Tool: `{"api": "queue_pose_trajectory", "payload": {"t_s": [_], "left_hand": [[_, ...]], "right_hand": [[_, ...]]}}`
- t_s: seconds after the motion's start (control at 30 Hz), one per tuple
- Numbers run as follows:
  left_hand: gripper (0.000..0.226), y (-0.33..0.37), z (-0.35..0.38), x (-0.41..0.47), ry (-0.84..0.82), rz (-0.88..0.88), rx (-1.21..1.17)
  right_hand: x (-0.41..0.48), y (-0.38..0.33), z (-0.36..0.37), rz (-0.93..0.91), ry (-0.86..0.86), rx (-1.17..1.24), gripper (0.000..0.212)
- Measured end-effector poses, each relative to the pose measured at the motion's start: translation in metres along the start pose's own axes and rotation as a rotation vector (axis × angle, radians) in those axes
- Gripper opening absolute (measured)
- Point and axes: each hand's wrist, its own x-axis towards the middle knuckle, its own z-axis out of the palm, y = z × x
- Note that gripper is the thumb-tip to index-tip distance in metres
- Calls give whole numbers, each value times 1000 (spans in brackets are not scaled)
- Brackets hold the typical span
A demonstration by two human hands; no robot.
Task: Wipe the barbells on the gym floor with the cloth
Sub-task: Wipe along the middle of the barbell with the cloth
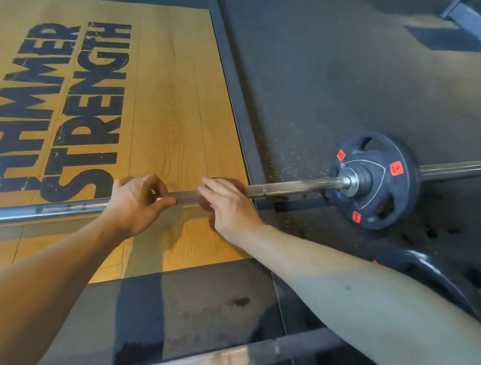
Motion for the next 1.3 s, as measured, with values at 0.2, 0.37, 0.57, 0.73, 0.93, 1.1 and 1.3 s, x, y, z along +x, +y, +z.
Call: {"api": "queue_pose_trajectory", "payload": {"t_s": [0.2,0.37,0.57,0.73,0.93,1.1,1.3], "left_hand": [[24,-2,1,-1,-12,-47,-17],[24,-3,2,1,-11,-3,2],[23,-8,4,3,0,41,-8],[22,-6,4,5,10,34,-16],[21,-3,3,4,12,31,-36],[20,-5,0,1,-20,12,-36],[32,2,-7,0,-86,45,-1]], "right_hand": [[-45,74,-55,35,146,-80,51],[-82,144,-114,443,267,-150,48],[-53,97,-62,601,530,-103,49],[-15,-1,6,331,387,16,56],[3,-32,23,132,116,85,53],[-35,47,-31,99,157,-63,53],[-58,86,-83,468,307,-103,44]]}}
